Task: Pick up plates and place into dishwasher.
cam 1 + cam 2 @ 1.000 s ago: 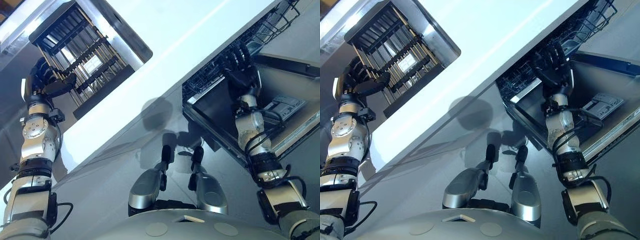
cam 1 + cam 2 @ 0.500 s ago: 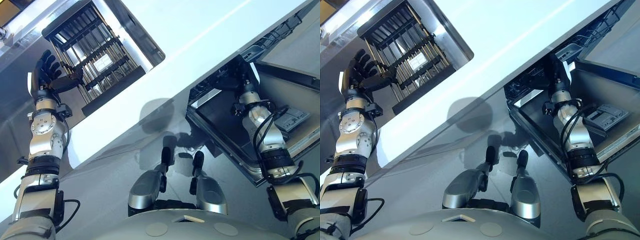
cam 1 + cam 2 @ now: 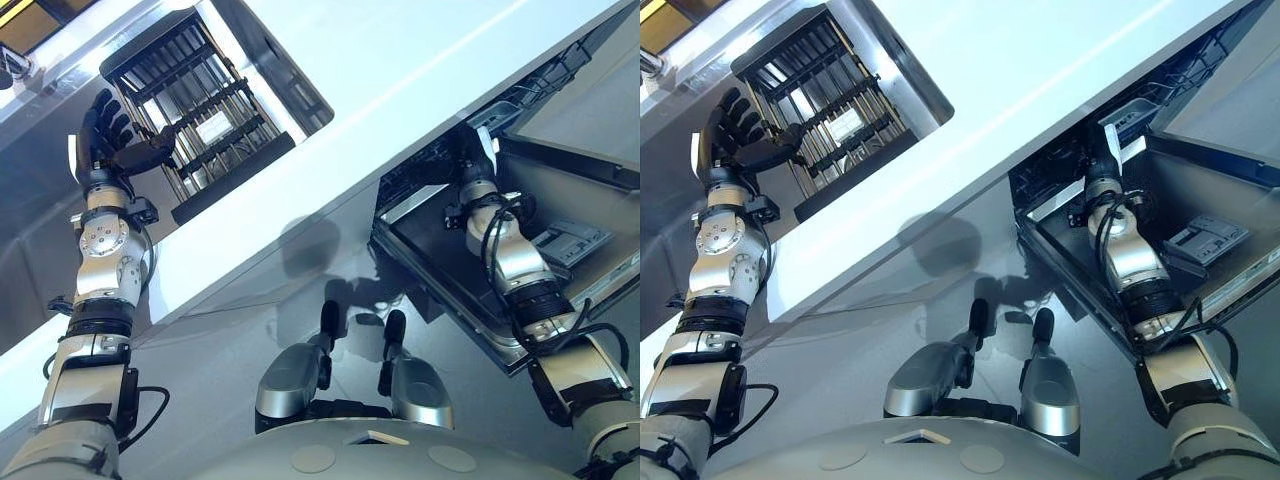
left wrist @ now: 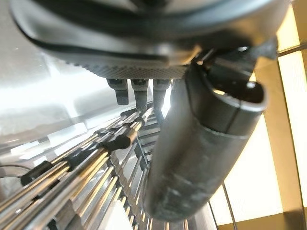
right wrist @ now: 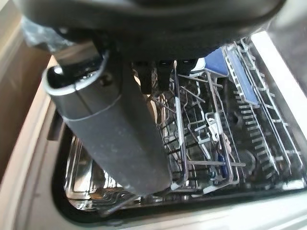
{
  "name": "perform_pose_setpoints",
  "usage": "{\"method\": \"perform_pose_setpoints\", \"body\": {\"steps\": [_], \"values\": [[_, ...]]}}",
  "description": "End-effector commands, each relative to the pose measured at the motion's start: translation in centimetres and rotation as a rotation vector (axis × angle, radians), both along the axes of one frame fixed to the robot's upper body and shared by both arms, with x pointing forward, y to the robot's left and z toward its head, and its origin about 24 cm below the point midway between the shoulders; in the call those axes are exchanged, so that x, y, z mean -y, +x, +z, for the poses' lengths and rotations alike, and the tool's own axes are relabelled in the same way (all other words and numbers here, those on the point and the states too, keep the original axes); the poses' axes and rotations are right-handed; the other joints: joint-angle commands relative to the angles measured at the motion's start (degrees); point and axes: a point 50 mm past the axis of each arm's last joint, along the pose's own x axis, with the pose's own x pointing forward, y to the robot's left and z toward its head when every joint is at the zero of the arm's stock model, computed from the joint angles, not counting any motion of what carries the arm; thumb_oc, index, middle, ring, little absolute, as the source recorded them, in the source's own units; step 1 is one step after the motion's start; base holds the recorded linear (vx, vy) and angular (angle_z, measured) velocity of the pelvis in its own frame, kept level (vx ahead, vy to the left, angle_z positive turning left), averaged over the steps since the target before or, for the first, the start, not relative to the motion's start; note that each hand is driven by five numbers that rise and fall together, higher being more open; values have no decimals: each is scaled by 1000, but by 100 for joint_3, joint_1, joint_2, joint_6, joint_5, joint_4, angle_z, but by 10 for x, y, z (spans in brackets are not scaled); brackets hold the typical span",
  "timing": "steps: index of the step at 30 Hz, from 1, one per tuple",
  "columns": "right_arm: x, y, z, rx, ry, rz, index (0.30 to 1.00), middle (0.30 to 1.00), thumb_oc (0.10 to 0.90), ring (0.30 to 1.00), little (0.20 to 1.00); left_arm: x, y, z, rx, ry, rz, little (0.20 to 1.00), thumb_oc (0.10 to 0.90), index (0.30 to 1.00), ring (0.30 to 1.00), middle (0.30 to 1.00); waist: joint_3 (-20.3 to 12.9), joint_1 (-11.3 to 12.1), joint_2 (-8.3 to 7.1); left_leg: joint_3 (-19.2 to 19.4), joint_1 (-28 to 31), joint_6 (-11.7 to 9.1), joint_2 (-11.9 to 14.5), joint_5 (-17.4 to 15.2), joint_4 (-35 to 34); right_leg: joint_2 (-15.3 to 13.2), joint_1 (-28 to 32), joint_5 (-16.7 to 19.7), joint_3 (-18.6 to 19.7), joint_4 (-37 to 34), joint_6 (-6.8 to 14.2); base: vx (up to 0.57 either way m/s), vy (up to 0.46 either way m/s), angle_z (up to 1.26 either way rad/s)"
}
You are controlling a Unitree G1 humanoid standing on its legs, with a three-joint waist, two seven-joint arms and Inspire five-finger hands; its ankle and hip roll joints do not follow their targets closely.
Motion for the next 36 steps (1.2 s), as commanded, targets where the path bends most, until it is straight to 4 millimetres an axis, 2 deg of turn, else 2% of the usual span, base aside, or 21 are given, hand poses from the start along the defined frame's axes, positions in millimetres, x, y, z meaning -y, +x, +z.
{"method": "perform_pose_setpoints", "body": {"steps": [1, 5, 7, 9, 13, 17, 23, 27, 30, 33, 36], "values": [[-112, -14, 103, 623, 163, 375, 900, 900, 800, 900, 900, 33, -18, -32, -9, 21, -79, 900, 800, 900, 900, 900, -743, 287, -394, 146, -246, 293, -420, -963, 706, -73, -841, -644, 479, 1087, 202, -2, 62, 8], [-52, -28, 90, 726, 203, 115, 900, 900, 800, 900, 900, 32, -33, -46, -26, -2, -67, 900, 800, 900, 900, 900, -791, 140, -366, 236, -159, 334, -407, -995, 656, -83, -868, -720, 506, 1230, 242, 19, 82, 18], [-18, -45, 78, 761, 212, 7, 900, 900, 800, 900, 900, 26, -45, -55, -41, -16, -52, 900, 800, 900, 900, 900, -838, 26, -342, 292, -88, 358, -409, -1038, 646, -91, -873, -763, 551, 1298, 276, 57, 103, 22], [6, -62, 66, 771, 212, -63, 900, 900, 800, 900, 900, 22, -55, -63, -52, -31, -31, 900, 800, 900, 900, 900, -886, -81, -323, 344, -22, 375, -419, -1077, 632, -102, -872, -803, 598, 1348, 304, 68, 104, 31], [44, -88, 42, 710, 157, -171, 900, 900, 800, 900, 900, 12, -72, -72, -74, -50, 11, 900, 800, 900, 900, 900, -999, -284, -301, 472, 105, 409, -442, -1165, 602, -128, -844, -860, 705, 1367, 368, 59, 87, 1], [80, -105, 27, 636, 153, -276, 900, 900, 800, 900, 900, -4, -83, -73, -75, -65, 61, 900, 800, 900, 900, 900, -1063, -470, -324, 631, 168, 426, -441, -1234, 583, -137, -861, -902, 781, 1383, 412, 34, 50, -14], [112, -120, 20, 582, 97, -389, 900, 900, 800, 900, 900, -21, -90, -68, -72, -59, 104, 900, 800, 900, 900, 900, -1121, -603, -349, 794, 224, 425, -423, -1283, 536, -142, -896, -934, 760, 1405, 477, 15, 2, -20], [134, -121, 21, 560, 118, -463, 900, 900, 800, 900, 900, -29, -86, -61, -61, -45, 114, 900, 800, 900, 900, 900, -1151, -648, -366, 893, 228, 410, -412, -1304, 498, -127, -924, -948, 753, 1387, 514, -7, -37, -18], [146, -123, 21, 554, 69, -547, 900, 900, 800, 900, 900, -34, -83, -55, -43, -31, 114, 900, 800, 900, 900, 900, -1159, -665, -367, 931, 220, 403, -402, -1312, 488, -106, -944, -948, 772, 1375, 528, -16, -73, -12], [172, -130, 18, 529, 50, -743, 900, 900, 800, 900, 900, -36, -78, -45, 1, -15, 91, 900, 800, 900, 900, 900, -1159, -678, -363, 968, 214, 390, -382, -1333, 511, -82, -946, -949, 807, 1369, 540, 12, -93, -9], [196, -142, 9, 505, 106, -902, 900, 900, 800, 900, 900, -35, -74, -38, 25, 4, 75, 900, 800, 900, 900, 900, -1105, -696, -332, 966, 207, 379, -351, -1336, 518, -57, -956, -990, 835, 1437, 535, 5, -90, -1]]}}
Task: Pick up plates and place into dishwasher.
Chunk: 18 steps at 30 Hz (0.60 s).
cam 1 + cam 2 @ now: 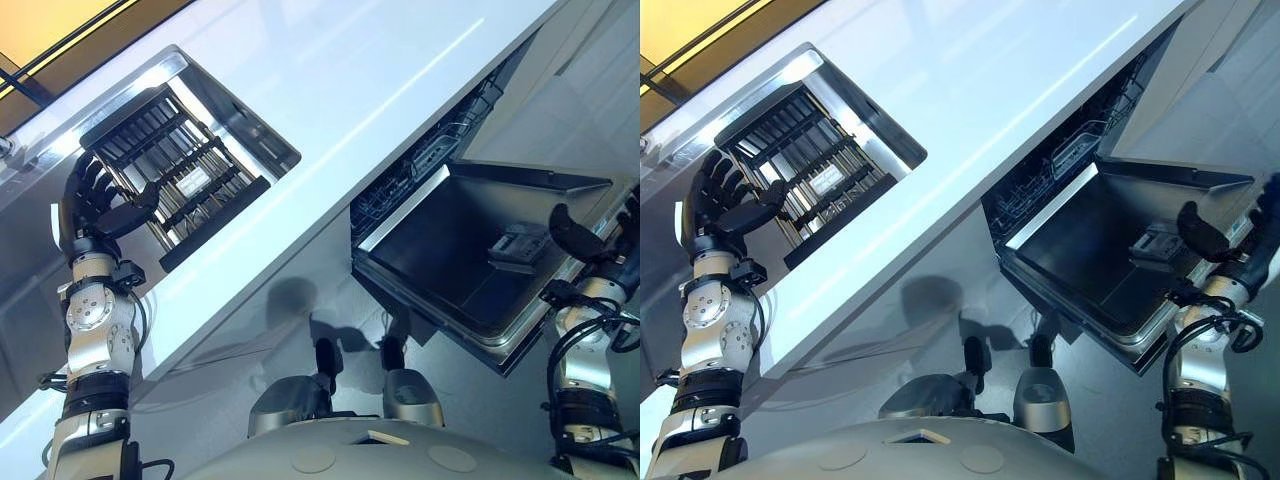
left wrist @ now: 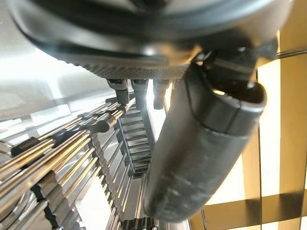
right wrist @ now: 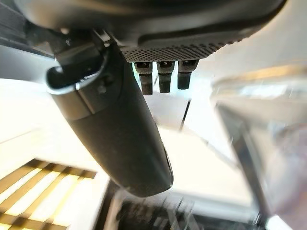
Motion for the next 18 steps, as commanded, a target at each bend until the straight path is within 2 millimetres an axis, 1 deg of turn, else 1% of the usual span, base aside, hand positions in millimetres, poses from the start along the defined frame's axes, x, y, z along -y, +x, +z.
{"method": "perform_pose_setpoints", "body": {"steps": [1, 3, 5, 6, 7, 9, 11, 13, 15, 17, 18], "values": [[43, -9, 46, 225, -17, -219, 900, 900, 800, 900, 900, -13, 1, 18, 86, 83, 6, 900, 800, 900, 900, 900, -307, 47, -5, 219, -93, 127, -166, -1098, 585, 165, -1014, -738, -73, 1345, 169, -16, -94, -1], [51, -14, 36, 221, 69, -257, 900, 900, 800, 900, 900, -11, 5, 23, 104, 79, 6, 900, 800, 900, 900, 900, -241, 30, 45, 213, -130, 114, -146, -1068, 592, 185, -1058, -794, -62, 1448, 144, -32, -89, -5], [54, -16, 27, 231, 152, -279, 900, 900, 800, 900, 900, -10, 9, 27, 119, 74, 4, 900, 800, 900, 900, 900, -161, 25, 92, 205, -188, 95, -122, -1033, 602, 206, -1119, -863, -70, 1564, 109, -47, -105, -7], [55, -18, 19, 216, 194, -296, 900, 900, 800, 900, 900, -8, 12, 30, 127, 79, 1, 900, 800, 900, 900, 900, -102, 16, 118, 195, -232, 86, -102, -1012, 619, 231, -1167, -905, -77, 1650, 81, -71, -163, -8], [55, -18, 10, 180, 231, -310, 900, 900, 800, 900, 900, -6, 18, 36, 136, 90, -11, 900, 800, 900, 900, 900, -11, 17, 150, 182, -332, 66, -79, -976, 683, 251, -1267, -966, -98, 1802, 36, -90, -184, -7], [55, -16, 3, 145, 274, -320, 900, 900, 800, 900, 900, -4, 22, 42, 154, 102, -19, 900, 800, 900, 900, 900, 114, 23, 183, 162, -500, 44, -58, -948, 812, 269, -1422, -1038, -125, 2001, -32, -100, -143, -2], [56, -10, -2, 136, 353, -263, 900, 900, 800, 900, 900, -1, 28, 51, 177, 111, -27, 900, 800, 900, 900, 900, 253, 44, 225, 126, -689, 4, -34, -924, 968, 274, -1586, -1119, -193, 2223, -117, -74, -109, 0], [54, -2, -4, 176, 434, -155, 900, 900, 800, 900, 900, 1, 31, 58, 201, 117, -27, 900, 800, 900, 900, 900, 372, 53, 262, 87, -828, -26, -20, -910, 1096, 285, -1722, -1185, -232, 2408, -192, -64, -86, 4], [44, 12, -5, 267, 561, 59, 900, 900, 800, 900, 900, -1, 32, 68, 250, 126, -17, 900, 800, 900, 900, 900, 547, 65, 298, 51, -1065, -66, 3, -903, 1300, 281, -1945, -1271, -311, 2650, -297, -114, -111, 3], [35, 20, -11, 365, 683, 242, 900, 900, 800, 900, 900, -4, 33, 83, 318, 130, -6, 900, 800, 900, 900, 900, 726, 84, 276, 39, -1383, -96, 18, -926, 1574, 276, -2218, -1342, -413, 2883, -397, -153, -145, 4], [32, 20, -16, 394, 733, 301, 900, 900, 800, 900, 900, -6, 34, 90, 351, 129, -4, 900, 800, 900, 900, 900, 775, 96, 250, 36, -1532, -108, 20, -957, 1720, 267, -2336, -1372, -464, 2972, -433, -129, -149, 12]]}}
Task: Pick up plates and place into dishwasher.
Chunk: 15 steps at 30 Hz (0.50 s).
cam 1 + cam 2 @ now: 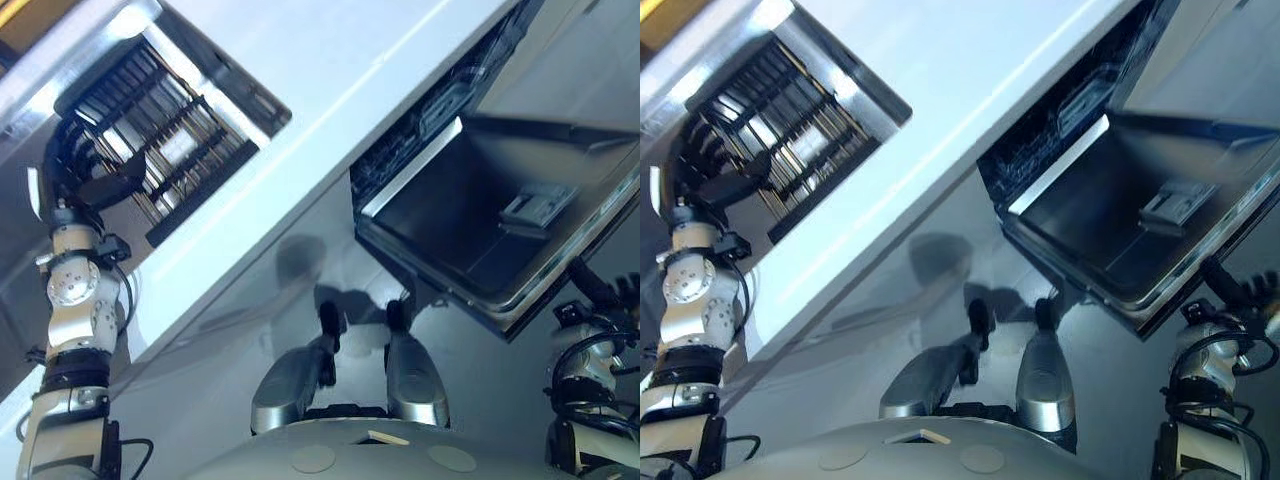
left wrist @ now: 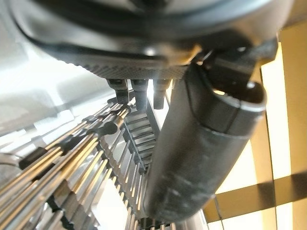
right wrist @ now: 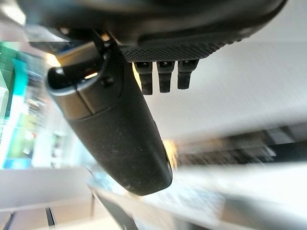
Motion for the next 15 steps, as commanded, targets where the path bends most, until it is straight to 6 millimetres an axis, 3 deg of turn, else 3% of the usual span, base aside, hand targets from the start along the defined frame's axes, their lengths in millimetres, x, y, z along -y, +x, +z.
{"method": "perform_pose_setpoints", "body": {"steps": [1, 5, 9, 13, 15], "values": [[9, 24, 39, 351, 8, 233, 900, 900, 800, 900, 900, 5, 7, 41, 265, 4, -13, 900, 800, 900, 900, 900, 48, 65, -27, 40, -413, -86, 10, -1001, 1085, 294, -834, -1051, -470, 1541, -354, -138, -162, 13], [3, 28, 27, 469, 151, 300, 900, 900, 800, 900, 900, 7, 13, 64, 383, -8, -34, 900, 800, 900, 900, 900, 263, 133, -137, 55, -1041, -114, 1, -1269, 1929, 297, -1280, -1206, -639, 2081, -498, -80, -105, 10], [-11, 38, 21, 476, 212, 377, 900, 900, 800, 900, 900, 17, 16, 80, 423, 18, -78, 900, 800, 900, 900, 900, 387, 245, -222, 30, -1545, -78, -56, -1535, 2566, 278, -1635, -1432, -717, 2664, -602, -41, -50, 14], [-35, 49, 14, 503, 321, 537, 900, 900, 800, 900, 900, 25, 18, 86, 421, 65, -126, 900, 800, 900, 900, 900, 483, 412, -308, -55, -1979, -25, -117, -1575, 2922, 225, -1930, -1498, -794, 3071, -644, -43, -20, 10], [-57, 61, 22, 585, 383, 721, 900, 900, 800, 900, 900, 28, 17, 87, 419, 77, -134, 900, 800, 900, 900, 900, 532, 482, -356, -104, -2109, -11, -135, -1532, 2954, 216, -2024, -1462, -816, 3102, -637, -42, 7, 9]]}}
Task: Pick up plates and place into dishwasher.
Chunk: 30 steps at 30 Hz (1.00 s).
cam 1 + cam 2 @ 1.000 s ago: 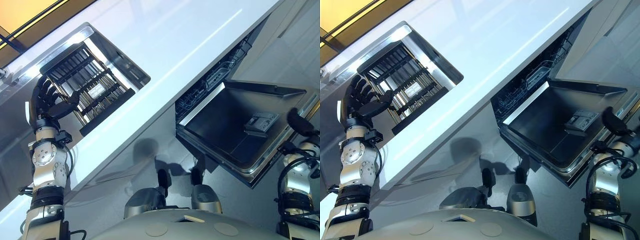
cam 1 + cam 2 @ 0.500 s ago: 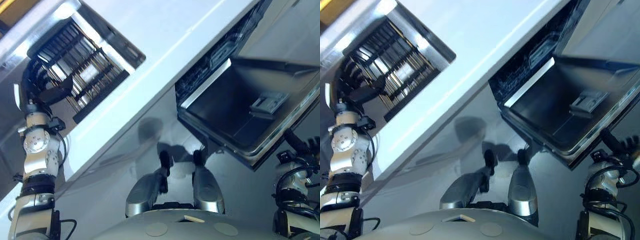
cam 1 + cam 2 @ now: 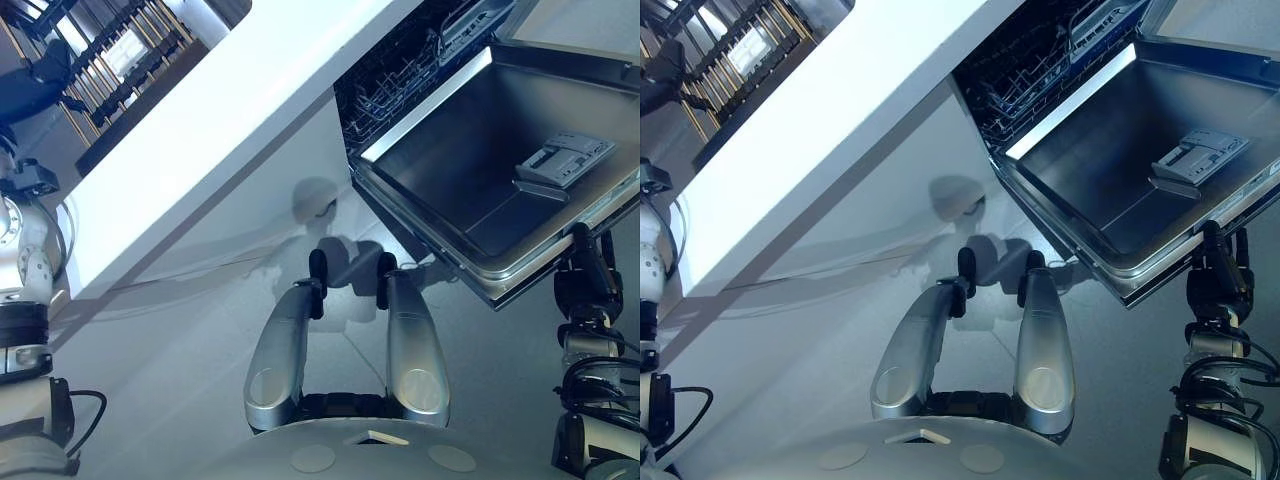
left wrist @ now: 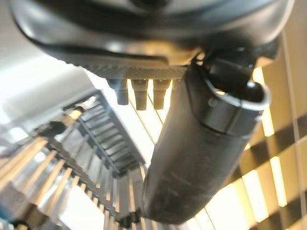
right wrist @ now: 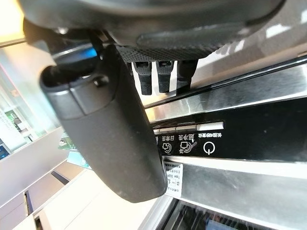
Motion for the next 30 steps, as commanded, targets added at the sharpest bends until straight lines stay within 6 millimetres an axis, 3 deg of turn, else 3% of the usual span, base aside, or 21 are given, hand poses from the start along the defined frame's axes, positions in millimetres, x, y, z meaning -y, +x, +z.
{"method": "perform_pose_setpoints", "body": {"steps": [1, 3, 6, 9, 11, 15, 20, 22, 24, 26, 28, 30], "values": [[-77, 71, 33, 276, 53, 574, 900, 900, 800, 900, 900, 42, 8, -24, 97, -110, -136, 900, 800, 900, 900, 900, 3, 326, -140, 105, -132, 388, -239, -715, 369, 298, -143, -384, -428, 394, -142, -43, 30, 3], [-107, 79, 53, 450, 25, 784, 900, 900, 800, 900, 900, 41, 4, -27, 97, -107, -124, 900, 800, 900, 900, 900, 8, 376, -191, 75, -187, 417, -260, -676, 347, 283, -179, -340, -454, 345, -123, -48, 46, -4], [-175, 83, 107, 853, -79, 1140, 900, 900, 800, 900, 900, 39, 0, -31, 109, -103, -101, 900, 800, 900, 900, 900, 9, 450, -301, 50, -277, 469, -274, -621, 304, 246, -237, -181, -444, 152, -29, -50, 48, -25], [-242, 71, 178, 1197, -205, 1345, 900, 900, 800, 900, 900, 41, 3, -30, 123, -108, -80, 900, 800, 900, 900, 900, 9, 460, -350, 49, -306, 486, -269, -579, 222, 281, -265, -84, -378, 4, 24, -44, 76, -35], [-273, 52, 220, 1385, -288, 1455, 900, 900, 800, 900, 900, 42, 7, -29, 132, -118, -73, 900, 800, 900, 900, 900, 9, 471, -364, 63, -294, 486, -275, -563, 169, 303, -257, -35, -331, -90, 41, -42, 113, -41], [-298, 15, 263, 1633, -394, 1594, 900, 900, 800, 900, 900, 43, 10, -28, 137, -131, -69, 900, 800, 900, 900, 900, 9, 535, -376, 49, -163, 502, -309, -559, 60, 340, -138, 19, -278, -255, 46, -18, 100, -53], [-306, 2, 273, 1681, -448, 1584, 900, 900, 800, 900, 900, 38, 10, -28, 135, -146, -76, 900, 800, 900, 900, 900, 9, 589, -362, 28, 150, 507, -326, -506, -191, 338, 125, 96, -261, -508, 82, 6, 70, 9], [-305, 10, 272, 1583, -494, 1462, 900, 900, 800, 900, 900, 36, 9, -29, 130, -153, -78, 900, 800, 900, 900, 900, 7, 589, -349, 28, 358, 507, -318, -461, -360, 327, 299, 135, -267, -646, 110, 17, 65, 73], [-293, 32, 262, 1374, -524, 1245, 900, 900, 800, 900, 900, 33, 7, -36, 116, -162, -78, 900, 800, 900, 900, 900, -64, 562, -343, 42, 534, 508, -311, -436, -511, 317, 448, 173, -252, -800, 146, 27, 70, 117], [-270, 54, 241, 1145, -585, 1022, 900, 900, 800, 900, 900, 30, 1, -48, 99, -168, -74, 900, 800, 900, 900, 900, -167, 523, -342, 58, 660, 511, -297, -420, -630, 301, 546, 198, -248, -909, 185, 40, 77, 75], [-217, 82, 185, 755, -724, 719, 900, 900, 800, 900, 900, 28, -11, -67, 77, -182, -59, 900, 800, 900, 900, 900, -352, 466, -347, 90, 881, 521, -281, -393, -879, 291, 738, 210, -242, -1150, 227, 60, 103, 13], [-171, 80, 121, 423, -766, 584, 900, 900, 800, 900, 900, 26, -25, -86, 54, -199, -42, 900, 800, 900, 900, 900, -565, 419, -341, 98, 1135, 523, -261, -329, -1172, 283, 975, 249, -248, -1428, 264, 81, 96, -24]]}}
